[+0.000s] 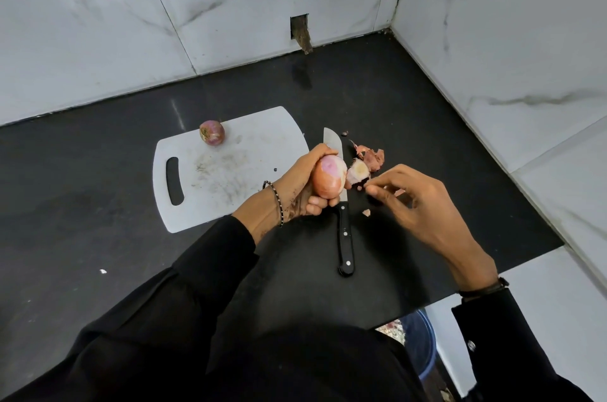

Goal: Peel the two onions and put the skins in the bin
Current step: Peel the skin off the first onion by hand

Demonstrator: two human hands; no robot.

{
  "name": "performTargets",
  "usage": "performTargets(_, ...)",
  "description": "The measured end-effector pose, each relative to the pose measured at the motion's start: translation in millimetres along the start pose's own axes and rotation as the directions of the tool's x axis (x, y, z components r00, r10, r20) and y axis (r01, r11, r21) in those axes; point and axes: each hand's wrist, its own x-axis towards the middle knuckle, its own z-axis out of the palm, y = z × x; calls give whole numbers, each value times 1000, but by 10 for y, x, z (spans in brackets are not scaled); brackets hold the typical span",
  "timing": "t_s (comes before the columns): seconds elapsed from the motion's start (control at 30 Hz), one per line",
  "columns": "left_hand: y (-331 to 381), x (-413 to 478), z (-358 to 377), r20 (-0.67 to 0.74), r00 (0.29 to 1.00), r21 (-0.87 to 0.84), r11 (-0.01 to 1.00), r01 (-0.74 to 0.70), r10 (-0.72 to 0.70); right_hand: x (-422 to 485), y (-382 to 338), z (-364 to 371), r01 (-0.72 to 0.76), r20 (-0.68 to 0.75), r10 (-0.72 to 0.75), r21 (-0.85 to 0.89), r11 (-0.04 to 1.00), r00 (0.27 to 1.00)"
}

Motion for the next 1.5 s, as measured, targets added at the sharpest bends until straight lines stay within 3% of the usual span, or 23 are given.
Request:
performTargets(0.17,-35,9,5,95,995,-103,994,-21,31,26,4,49,-4,-74,-4,-105,994,997)
performTargets(0.5,-86,9,-22,184,973,-213,972,-101,141,6,-231,81,-7,-191,0,-36,999,982)
performTargets(0.67,-71,-24,22,159,977,-214,971,-109,144,-7,-437,17,128,-239,-106,78,989,965)
performTargets(0.9,-58,-43,109,159,982,-151,985,-82,106,56,-454,81,243,-225,-241,-19,970,944)
performTargets(1.17,-113,-33,90,103,991,-83,994,-73,81,49,-395,104,-10,-319,14,14,1000,948)
performTargets(1.37,-137,-44,97,161,982,-93,992,-82,97,-21,-335,59,232,-203,-226,7,973,953)
performTargets(1.5,-134,-50,103,197,978,-58,996,-61,71,-10,-337,99,319,-238,-318,-36,947,918)
